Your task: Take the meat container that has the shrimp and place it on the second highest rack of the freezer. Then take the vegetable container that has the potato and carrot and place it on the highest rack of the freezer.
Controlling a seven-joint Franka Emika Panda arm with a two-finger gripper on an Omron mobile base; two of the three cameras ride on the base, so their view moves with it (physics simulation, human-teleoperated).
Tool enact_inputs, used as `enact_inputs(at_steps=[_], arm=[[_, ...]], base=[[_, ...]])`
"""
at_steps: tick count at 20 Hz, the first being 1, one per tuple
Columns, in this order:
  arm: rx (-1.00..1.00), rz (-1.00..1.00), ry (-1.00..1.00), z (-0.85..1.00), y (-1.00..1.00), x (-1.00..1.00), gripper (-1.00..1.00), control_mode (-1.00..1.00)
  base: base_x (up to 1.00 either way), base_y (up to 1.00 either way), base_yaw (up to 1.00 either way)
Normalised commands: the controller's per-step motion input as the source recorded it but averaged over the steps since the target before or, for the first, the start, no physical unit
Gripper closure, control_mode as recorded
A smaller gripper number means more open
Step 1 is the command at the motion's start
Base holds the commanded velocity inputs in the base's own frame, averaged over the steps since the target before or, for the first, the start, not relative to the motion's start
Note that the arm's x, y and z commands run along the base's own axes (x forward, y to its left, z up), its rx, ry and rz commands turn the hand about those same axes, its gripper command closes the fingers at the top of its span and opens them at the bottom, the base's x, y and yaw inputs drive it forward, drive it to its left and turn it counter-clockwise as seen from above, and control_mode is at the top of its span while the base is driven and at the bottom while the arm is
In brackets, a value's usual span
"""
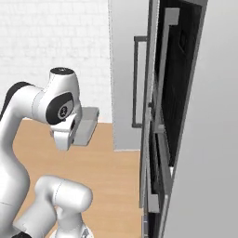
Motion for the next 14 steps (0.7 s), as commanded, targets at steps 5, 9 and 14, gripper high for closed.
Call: enact_inputs(at_steps=[5,9,14], arm=[[0.00,0.00,0.00,0.00,0.00,0.00,1.00,1.00],[0.00,0.00,0.00,0.00,0.00,0.00,1.00,1.00],[0.00,0.00,0.00,0.00,0.00,0.00,1.00,1.00]], base=[[0.98,0.14,0.01],[0.95,0.34,-0.11],[0.97,0.42,-0.11]])
